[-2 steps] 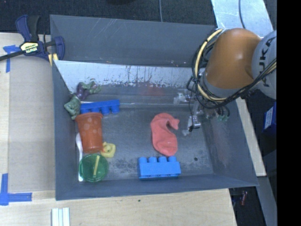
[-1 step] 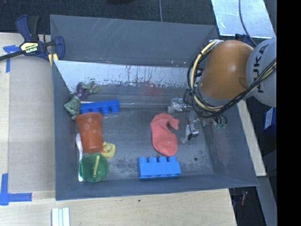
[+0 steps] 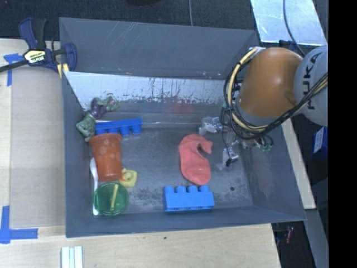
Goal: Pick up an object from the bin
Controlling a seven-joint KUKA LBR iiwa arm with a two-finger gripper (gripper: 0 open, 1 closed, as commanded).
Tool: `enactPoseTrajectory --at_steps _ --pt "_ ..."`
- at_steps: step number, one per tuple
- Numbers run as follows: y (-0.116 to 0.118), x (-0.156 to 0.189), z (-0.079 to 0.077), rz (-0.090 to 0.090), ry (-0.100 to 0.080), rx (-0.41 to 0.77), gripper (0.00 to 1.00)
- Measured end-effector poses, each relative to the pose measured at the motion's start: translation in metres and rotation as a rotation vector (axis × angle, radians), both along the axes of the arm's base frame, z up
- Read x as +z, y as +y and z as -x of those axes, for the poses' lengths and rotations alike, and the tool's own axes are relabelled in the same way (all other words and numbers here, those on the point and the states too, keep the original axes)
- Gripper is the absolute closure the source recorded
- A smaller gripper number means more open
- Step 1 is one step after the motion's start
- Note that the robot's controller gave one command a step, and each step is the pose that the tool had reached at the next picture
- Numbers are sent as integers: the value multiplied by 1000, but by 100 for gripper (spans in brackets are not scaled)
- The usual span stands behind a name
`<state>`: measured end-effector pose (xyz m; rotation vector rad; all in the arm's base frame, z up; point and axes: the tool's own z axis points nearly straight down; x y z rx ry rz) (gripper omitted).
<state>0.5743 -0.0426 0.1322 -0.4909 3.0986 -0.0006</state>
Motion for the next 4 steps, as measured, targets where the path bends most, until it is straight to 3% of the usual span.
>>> enactPoseTrajectory --at_steps 1,2,3,4 --pt "5 -31 -22 0 -10 -130 0" --pt "31 -44 -47 0 -13 -169 100" --pt "31 -44 -47 0 -14 -169 100" --pt "2 -51 -38 1 -17 94 100"
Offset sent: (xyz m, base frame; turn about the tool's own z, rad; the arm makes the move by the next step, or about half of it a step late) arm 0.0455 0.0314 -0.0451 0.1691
